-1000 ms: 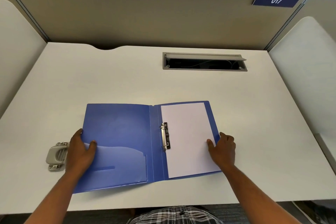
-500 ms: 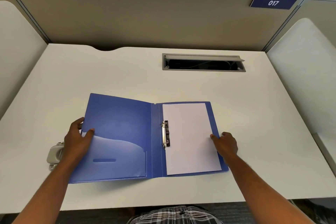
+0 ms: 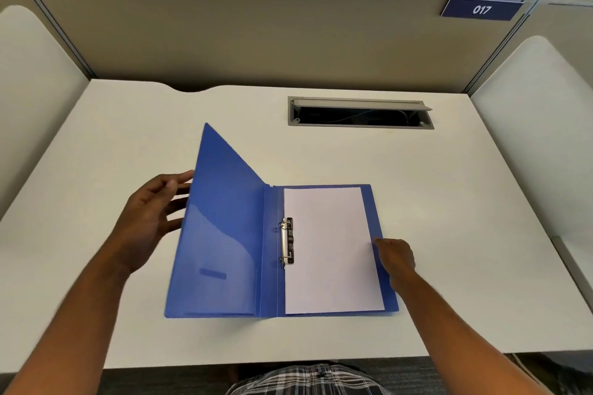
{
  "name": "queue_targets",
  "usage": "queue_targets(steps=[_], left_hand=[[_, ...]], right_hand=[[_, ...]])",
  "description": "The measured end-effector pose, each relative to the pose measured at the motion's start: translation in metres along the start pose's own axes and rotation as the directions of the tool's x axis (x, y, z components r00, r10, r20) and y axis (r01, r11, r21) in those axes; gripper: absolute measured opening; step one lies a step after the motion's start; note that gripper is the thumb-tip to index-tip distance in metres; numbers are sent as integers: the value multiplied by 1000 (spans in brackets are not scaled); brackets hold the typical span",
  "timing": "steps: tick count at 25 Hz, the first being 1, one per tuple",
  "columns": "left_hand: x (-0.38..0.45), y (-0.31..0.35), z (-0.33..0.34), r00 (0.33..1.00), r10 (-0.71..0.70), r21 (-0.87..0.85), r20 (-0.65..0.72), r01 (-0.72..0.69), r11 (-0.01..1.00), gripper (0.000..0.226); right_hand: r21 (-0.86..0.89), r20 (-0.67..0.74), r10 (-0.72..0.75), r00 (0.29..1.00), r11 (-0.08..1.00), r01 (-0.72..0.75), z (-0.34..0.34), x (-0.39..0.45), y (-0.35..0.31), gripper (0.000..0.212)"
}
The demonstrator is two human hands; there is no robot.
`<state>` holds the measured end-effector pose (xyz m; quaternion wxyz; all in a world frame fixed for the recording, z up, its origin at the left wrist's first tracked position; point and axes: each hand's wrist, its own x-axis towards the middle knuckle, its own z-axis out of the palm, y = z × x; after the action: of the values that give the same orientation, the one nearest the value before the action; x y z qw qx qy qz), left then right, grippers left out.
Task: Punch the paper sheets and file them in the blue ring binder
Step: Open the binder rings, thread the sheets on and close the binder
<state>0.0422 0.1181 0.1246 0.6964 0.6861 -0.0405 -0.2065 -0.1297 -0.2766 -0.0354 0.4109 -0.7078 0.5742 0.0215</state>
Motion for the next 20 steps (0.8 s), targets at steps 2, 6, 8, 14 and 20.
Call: queue_targets(steps=[2,6,8,14,20], left_hand=[[2,-7,20,996,23,4,81,-24,1000,35],[6,-44,65,979,13,-6,202,-12,1000,53],[11,-73,81,968,-14,62,251,-2,998,46],[22,-141,102,973,-12,420,228,-87,903,53],[29,-169,118,982,72,645,176,-171,745,65]], right_hand=[[63,14,26,1000,998,-27,0,-2,1,38],[175,49,48,998,983,-56,2,-7,4,39],[183,79,64,995,980,-78,1,-11,1,37],[215,138,112,984,966,-141,-5,-5,3,42],[377,260,145,955,895,-238,-20,-3,6,51]])
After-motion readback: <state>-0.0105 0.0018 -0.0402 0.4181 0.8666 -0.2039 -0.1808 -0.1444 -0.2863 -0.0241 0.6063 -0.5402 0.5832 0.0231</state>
